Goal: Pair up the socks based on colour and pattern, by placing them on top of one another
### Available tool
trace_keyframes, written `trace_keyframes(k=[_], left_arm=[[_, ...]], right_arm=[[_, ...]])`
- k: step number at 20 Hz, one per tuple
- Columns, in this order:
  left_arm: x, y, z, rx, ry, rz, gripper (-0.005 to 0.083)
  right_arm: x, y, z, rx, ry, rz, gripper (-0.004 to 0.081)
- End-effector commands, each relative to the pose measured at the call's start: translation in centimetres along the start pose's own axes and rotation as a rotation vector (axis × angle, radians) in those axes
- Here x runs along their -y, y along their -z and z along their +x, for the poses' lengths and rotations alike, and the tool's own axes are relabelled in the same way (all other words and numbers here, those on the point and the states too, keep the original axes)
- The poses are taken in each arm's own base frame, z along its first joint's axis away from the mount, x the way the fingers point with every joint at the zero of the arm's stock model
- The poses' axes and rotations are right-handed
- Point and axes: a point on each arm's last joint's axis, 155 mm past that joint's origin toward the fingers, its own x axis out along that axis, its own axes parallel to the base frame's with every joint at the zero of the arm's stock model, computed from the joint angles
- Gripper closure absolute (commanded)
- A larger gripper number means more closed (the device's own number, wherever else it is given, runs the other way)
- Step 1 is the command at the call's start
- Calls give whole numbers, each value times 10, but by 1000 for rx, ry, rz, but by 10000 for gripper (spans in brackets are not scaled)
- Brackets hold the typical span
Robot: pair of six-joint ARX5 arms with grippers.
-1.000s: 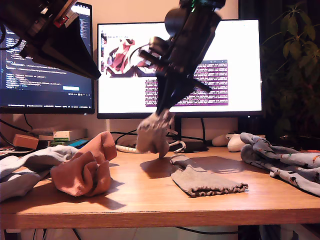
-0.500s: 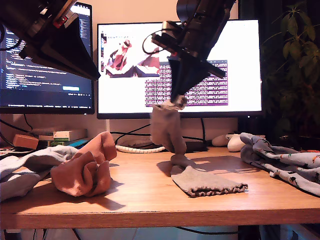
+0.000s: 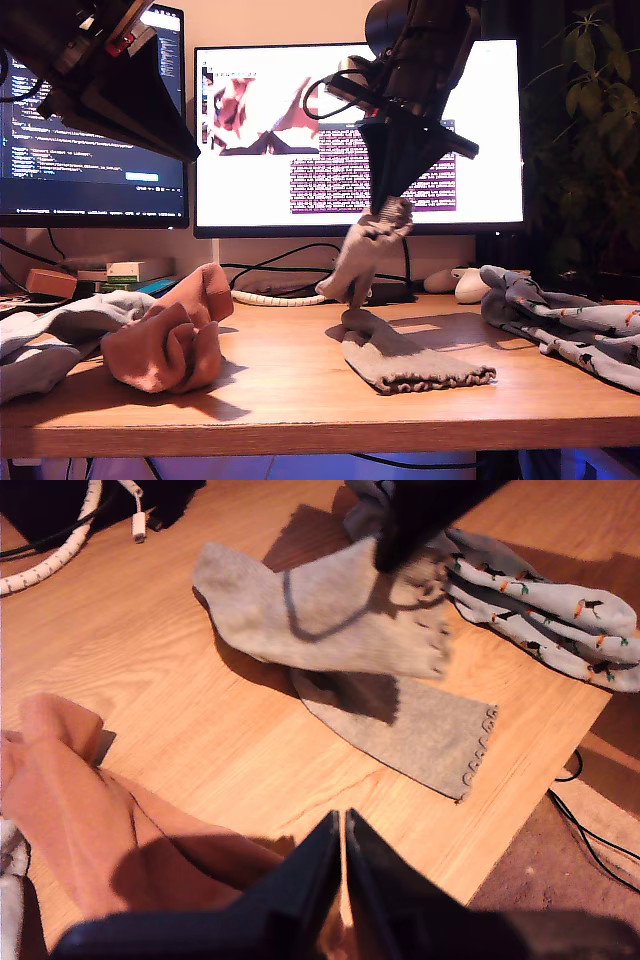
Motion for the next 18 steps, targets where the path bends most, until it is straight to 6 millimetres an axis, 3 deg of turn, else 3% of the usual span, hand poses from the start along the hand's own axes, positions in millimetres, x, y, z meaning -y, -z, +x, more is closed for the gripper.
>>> trace_keyframes(k=[1, 7, 11, 13, 16, 18], left_arm=[[2, -1, 1, 7, 6, 3, 797], [1, -3, 1, 16, 5, 6, 797], [1, -3, 1, 17, 4, 7, 797], [1, -5, 1, 21, 4, 9, 797], [1, -7, 0, 33, 3, 13, 797], [1, -7, 0, 33, 3, 13, 797]], right_arm=[[-1, 9, -6, -24, 0, 3, 781], [1, 21, -1, -72, 7, 16, 781], [5, 37, 12, -133, 8, 31, 779], [6, 44, 17, -155, 8, 37, 692], [7, 47, 19, -167, 11, 40, 475], [5, 48, 20, -169, 6, 33, 454]])
